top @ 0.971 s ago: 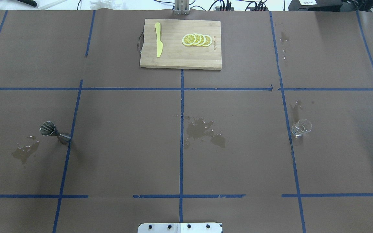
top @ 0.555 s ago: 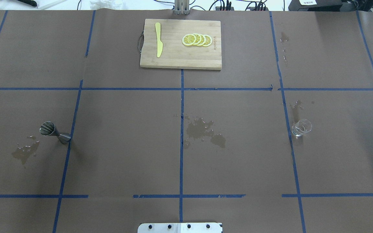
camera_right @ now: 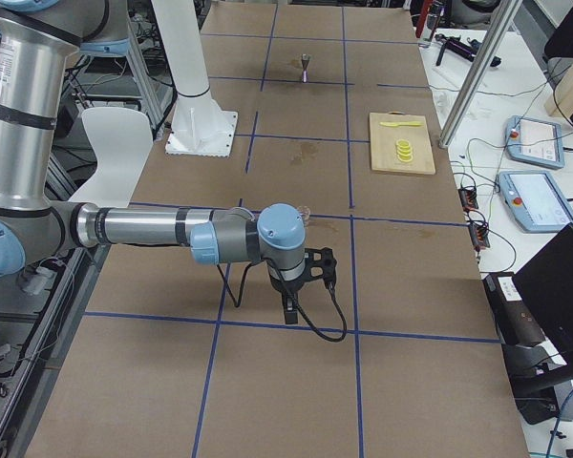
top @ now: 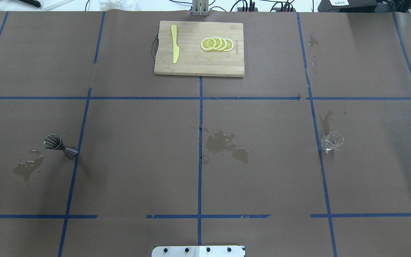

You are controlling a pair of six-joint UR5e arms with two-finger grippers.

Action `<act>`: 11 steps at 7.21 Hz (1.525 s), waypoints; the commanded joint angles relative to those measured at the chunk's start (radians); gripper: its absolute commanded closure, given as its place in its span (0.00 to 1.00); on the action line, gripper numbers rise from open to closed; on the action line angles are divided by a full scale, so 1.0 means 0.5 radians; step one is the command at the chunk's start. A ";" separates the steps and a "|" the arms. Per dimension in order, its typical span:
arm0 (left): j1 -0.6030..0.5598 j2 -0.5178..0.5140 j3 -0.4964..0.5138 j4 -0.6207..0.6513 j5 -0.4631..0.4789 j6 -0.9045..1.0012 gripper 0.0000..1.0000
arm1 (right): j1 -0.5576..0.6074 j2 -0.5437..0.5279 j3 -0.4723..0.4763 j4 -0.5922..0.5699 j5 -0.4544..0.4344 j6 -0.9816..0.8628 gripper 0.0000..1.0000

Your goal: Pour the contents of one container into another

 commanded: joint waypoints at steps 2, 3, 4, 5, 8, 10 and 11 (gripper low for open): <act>0.003 -0.005 0.097 -0.489 0.003 -0.007 0.00 | 0.000 0.098 -0.013 0.105 0.025 0.006 0.00; 0.000 -0.005 0.112 -0.721 0.006 -0.007 0.00 | 0.000 0.104 -0.010 0.108 0.028 0.006 0.00; 0.003 -0.011 0.115 -0.845 0.000 -0.010 0.00 | 0.000 0.104 -0.022 0.111 0.062 0.006 0.00; 0.003 -0.041 0.106 -0.865 -0.006 -0.068 0.00 | 0.000 0.104 -0.022 0.114 0.099 0.006 0.00; 0.012 0.004 0.100 -1.142 -0.217 -0.136 0.00 | 0.000 0.104 -0.004 0.117 0.102 0.028 0.00; 0.119 0.029 0.088 -1.251 -0.382 -0.233 0.00 | 0.000 0.101 0.002 0.120 0.102 0.043 0.00; 0.329 0.032 0.091 -1.449 -0.411 -0.526 0.00 | 0.000 0.101 0.005 0.123 0.102 0.080 0.00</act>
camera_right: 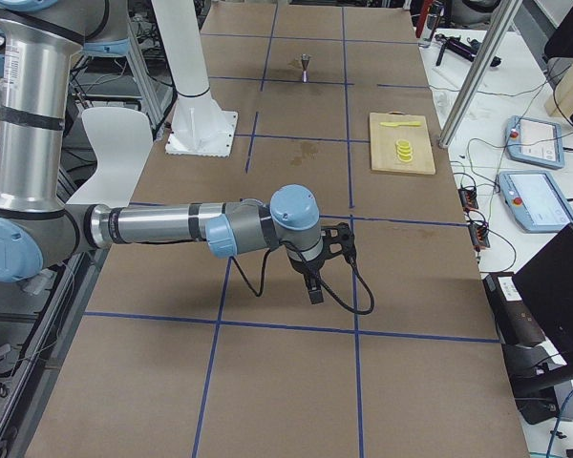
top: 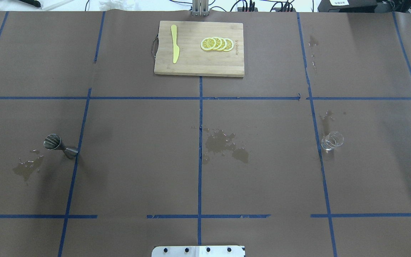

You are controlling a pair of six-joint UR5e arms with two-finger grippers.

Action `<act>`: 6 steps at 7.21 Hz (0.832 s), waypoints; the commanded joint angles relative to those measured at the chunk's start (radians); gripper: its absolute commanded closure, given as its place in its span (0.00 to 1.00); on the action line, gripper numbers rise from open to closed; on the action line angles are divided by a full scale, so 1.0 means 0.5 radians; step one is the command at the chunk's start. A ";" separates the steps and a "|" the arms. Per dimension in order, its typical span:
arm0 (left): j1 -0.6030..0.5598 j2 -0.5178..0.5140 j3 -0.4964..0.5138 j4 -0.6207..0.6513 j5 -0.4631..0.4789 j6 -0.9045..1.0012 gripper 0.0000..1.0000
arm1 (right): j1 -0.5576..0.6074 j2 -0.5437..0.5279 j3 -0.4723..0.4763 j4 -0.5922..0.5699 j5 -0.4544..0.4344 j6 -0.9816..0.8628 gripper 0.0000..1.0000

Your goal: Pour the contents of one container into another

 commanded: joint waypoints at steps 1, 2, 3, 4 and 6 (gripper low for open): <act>0.314 0.025 -0.007 -0.446 0.108 -0.632 0.00 | 0.000 -0.001 0.003 0.003 0.000 0.033 0.00; 0.573 0.116 -0.010 -0.774 0.444 -0.955 0.00 | 0.000 -0.001 0.015 0.003 0.000 0.063 0.00; 0.782 0.162 -0.031 -1.011 0.639 -1.274 0.00 | 0.000 -0.001 0.016 0.003 0.000 0.079 0.00; 0.979 0.239 -0.080 -1.202 0.884 -1.444 0.00 | 0.000 -0.001 0.016 0.003 0.000 0.076 0.00; 1.515 0.282 -0.291 -1.213 1.569 -1.867 0.00 | 0.000 -0.007 0.013 0.033 0.000 0.079 0.00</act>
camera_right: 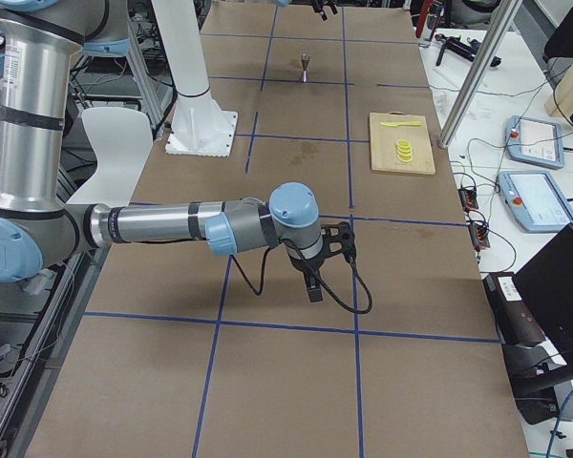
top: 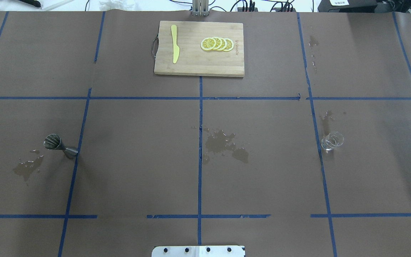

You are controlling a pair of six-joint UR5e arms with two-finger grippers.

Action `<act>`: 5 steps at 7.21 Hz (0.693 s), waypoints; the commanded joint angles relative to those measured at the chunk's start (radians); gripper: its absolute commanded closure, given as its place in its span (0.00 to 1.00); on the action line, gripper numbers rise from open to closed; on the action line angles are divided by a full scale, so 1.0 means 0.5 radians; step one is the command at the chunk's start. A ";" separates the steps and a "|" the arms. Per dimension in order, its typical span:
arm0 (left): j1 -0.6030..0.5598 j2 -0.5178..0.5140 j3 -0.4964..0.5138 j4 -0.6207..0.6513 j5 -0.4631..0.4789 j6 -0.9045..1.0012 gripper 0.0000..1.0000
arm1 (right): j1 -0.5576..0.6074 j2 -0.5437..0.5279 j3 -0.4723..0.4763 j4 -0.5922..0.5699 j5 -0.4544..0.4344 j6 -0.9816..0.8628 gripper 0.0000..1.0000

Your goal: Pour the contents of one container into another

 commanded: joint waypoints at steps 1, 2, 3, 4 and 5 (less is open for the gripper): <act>0.722 0.042 -0.143 -0.034 1.084 -0.427 0.00 | 0.000 -0.013 0.001 0.035 0.000 0.006 0.00; 0.915 0.054 -0.146 -0.034 1.449 -0.489 0.00 | 0.000 -0.016 0.001 0.035 0.000 0.003 0.00; 0.968 0.087 -0.177 -0.059 1.619 -0.493 0.00 | 0.000 -0.016 -0.002 0.035 -0.003 0.003 0.00; 1.133 0.097 -0.177 -0.098 1.931 -0.493 0.00 | 0.000 -0.016 0.001 0.035 0.000 0.003 0.00; 1.353 0.103 -0.174 -0.129 2.259 -0.496 0.00 | 0.000 -0.019 0.001 0.035 -0.003 0.003 0.00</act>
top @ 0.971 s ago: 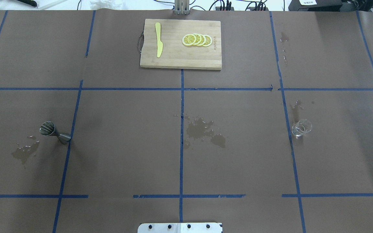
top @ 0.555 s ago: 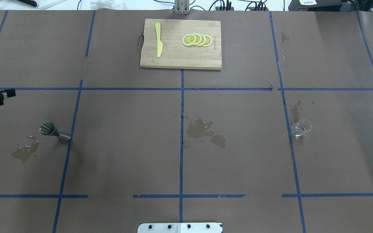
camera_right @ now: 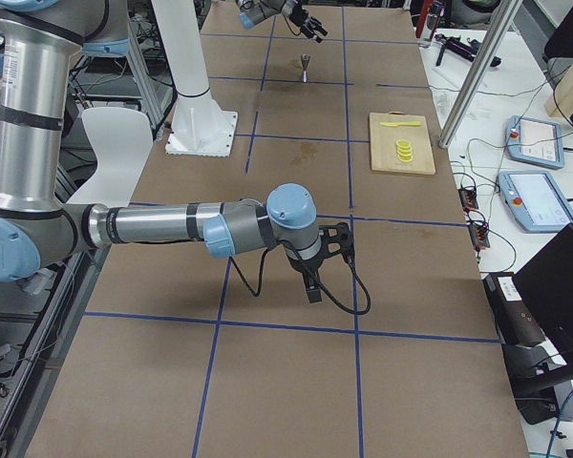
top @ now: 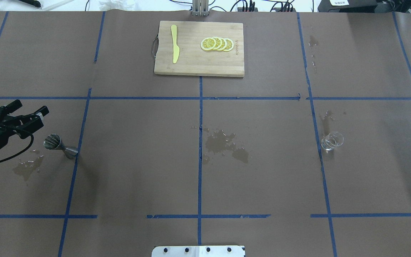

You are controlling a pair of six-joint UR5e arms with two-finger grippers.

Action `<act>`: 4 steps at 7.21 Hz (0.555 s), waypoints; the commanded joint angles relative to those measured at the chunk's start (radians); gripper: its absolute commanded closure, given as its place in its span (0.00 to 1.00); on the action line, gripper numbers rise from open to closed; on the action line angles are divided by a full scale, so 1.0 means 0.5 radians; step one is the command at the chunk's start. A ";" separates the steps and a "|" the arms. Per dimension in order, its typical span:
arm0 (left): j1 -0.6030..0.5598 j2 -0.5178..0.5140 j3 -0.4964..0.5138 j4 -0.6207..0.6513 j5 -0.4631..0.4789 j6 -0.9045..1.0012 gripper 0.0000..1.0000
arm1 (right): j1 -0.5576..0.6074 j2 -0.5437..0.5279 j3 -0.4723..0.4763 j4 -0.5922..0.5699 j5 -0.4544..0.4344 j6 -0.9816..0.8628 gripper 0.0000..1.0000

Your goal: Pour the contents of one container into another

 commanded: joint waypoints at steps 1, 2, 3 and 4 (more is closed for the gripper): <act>0.386 0.018 0.022 -0.042 0.616 -0.027 0.00 | 0.000 -0.002 0.001 0.000 -0.002 0.000 0.00; 0.467 0.018 0.071 -0.048 0.765 -0.048 0.00 | 0.003 -0.005 0.001 0.000 -0.002 0.000 0.00; 0.522 0.015 0.138 -0.063 0.845 -0.106 0.00 | 0.000 -0.006 0.001 0.000 -0.002 0.000 0.00; 0.568 0.015 0.157 -0.063 0.891 -0.155 0.00 | 0.003 -0.006 0.001 0.000 -0.002 0.003 0.00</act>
